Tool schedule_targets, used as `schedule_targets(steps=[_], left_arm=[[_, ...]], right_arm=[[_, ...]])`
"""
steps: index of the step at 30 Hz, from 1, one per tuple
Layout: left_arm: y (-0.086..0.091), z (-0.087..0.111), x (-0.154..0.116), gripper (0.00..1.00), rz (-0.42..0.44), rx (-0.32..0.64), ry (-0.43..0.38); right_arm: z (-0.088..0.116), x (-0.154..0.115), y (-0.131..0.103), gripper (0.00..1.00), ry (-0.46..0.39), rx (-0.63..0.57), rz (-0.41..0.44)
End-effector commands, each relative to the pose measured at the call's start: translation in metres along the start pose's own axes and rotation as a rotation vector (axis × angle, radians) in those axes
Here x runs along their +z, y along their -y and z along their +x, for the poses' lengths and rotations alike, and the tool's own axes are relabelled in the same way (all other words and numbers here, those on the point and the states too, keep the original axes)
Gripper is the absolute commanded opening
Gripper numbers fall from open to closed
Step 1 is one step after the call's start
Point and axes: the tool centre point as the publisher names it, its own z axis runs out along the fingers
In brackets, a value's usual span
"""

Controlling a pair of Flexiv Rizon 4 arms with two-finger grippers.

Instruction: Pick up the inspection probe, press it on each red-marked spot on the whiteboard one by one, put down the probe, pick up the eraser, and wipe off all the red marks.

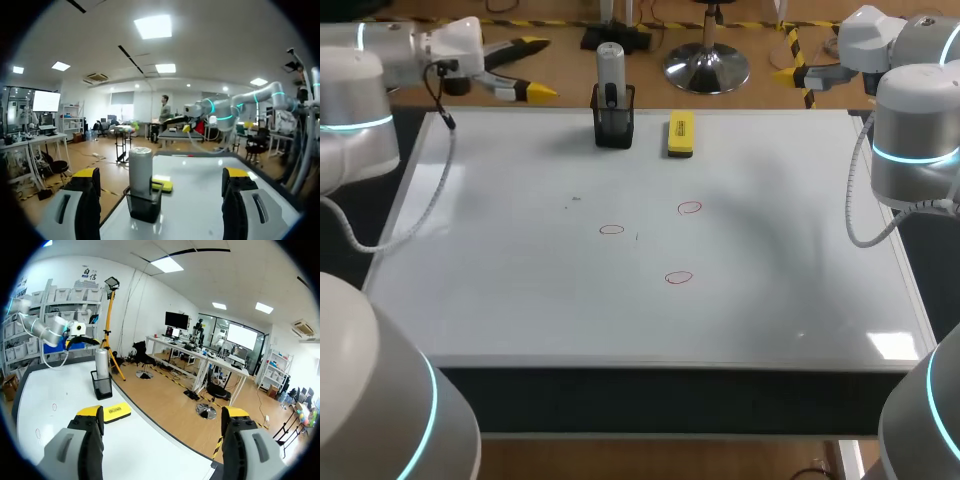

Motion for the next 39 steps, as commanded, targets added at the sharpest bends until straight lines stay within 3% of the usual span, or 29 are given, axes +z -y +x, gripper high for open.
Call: schedule_targets(steps=[1,11,23,39], left_arm=[[-0.009,-0.015,0.018,1.00,0.052,0.004,-0.381],[-0.019,-0.020,0.053,1.00,0.038,-0.005,-0.494],[-0.031,-0.029,0.089,1.00,0.066,-0.014,-0.540],[-0.030,-0.028,0.113,1.00,0.064,-0.018,-0.431]], right_arm=[[0.000,0.000,0.000,1.00,-0.001,0.000,0.001],[0.000,0.000,0.000,1.00,-0.001,0.000,0.001],[0.000,0.000,0.000,1.00,-0.001,0.000,0.001],[0.000,0.000,0.000,1.00,-0.001,0.000,0.001]])
